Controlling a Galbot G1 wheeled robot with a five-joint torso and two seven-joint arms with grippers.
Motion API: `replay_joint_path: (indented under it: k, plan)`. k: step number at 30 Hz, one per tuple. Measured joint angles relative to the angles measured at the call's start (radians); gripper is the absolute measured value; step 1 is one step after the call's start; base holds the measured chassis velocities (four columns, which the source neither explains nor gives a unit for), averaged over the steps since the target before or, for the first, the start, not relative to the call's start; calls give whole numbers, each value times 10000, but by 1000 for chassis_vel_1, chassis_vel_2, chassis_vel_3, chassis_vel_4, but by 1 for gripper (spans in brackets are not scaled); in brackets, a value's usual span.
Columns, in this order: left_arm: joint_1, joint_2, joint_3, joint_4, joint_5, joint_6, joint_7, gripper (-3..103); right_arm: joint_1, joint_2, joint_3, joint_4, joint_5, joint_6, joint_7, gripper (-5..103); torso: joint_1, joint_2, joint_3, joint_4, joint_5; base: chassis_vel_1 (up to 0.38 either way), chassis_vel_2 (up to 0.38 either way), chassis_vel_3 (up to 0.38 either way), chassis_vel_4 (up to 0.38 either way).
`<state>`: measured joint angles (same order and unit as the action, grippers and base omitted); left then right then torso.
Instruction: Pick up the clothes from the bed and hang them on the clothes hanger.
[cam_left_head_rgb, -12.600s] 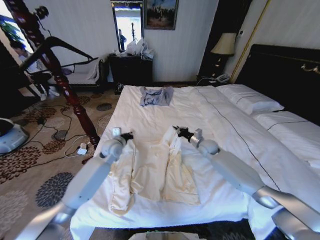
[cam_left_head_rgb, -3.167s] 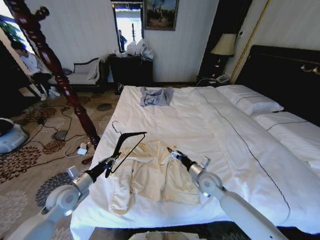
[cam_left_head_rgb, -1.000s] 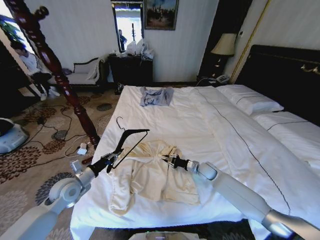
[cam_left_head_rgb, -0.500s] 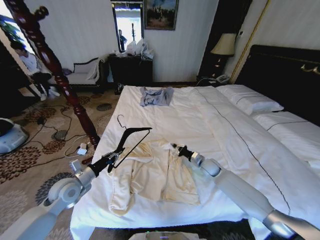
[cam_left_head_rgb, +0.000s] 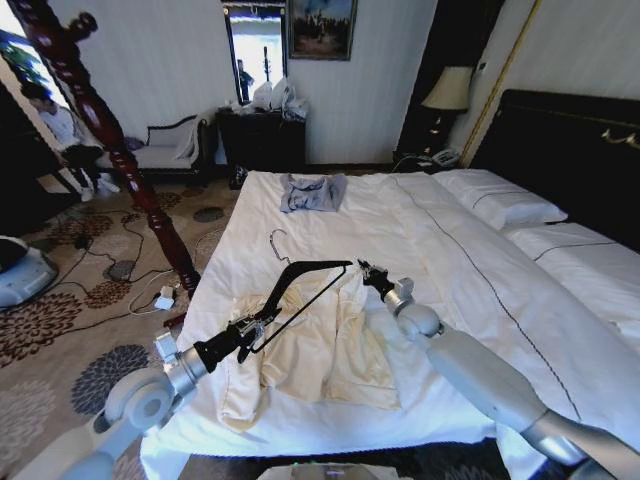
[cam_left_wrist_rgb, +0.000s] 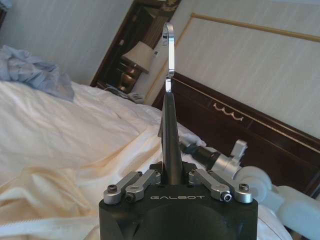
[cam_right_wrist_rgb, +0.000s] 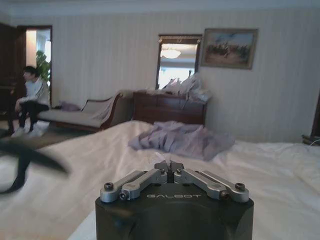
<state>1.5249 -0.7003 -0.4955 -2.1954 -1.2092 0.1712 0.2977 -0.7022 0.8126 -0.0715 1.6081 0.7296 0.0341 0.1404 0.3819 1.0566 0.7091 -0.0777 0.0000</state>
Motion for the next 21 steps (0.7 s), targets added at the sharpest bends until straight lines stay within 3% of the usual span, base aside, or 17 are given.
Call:
replay_joint_path:
  k: [6,15,21]
  plan:
    - [61,-301,192,310,34,-31,20,18,19,-113,273,214,420,285,-141,1,0,0,0,-1,1,0,0,0,0]
    - [-733,-1729,710,1140,-279,46,-4,18,371,-198,290,1202,1514,1097,-715,1,0,0,0,-1,-2,0,0,0,0]
    - [-770,-2035,965,1173,-268,97,44,18,622,-152,19,1411,1706,1242,-756,1,0,0,0,1,-1,0,0,0,0]
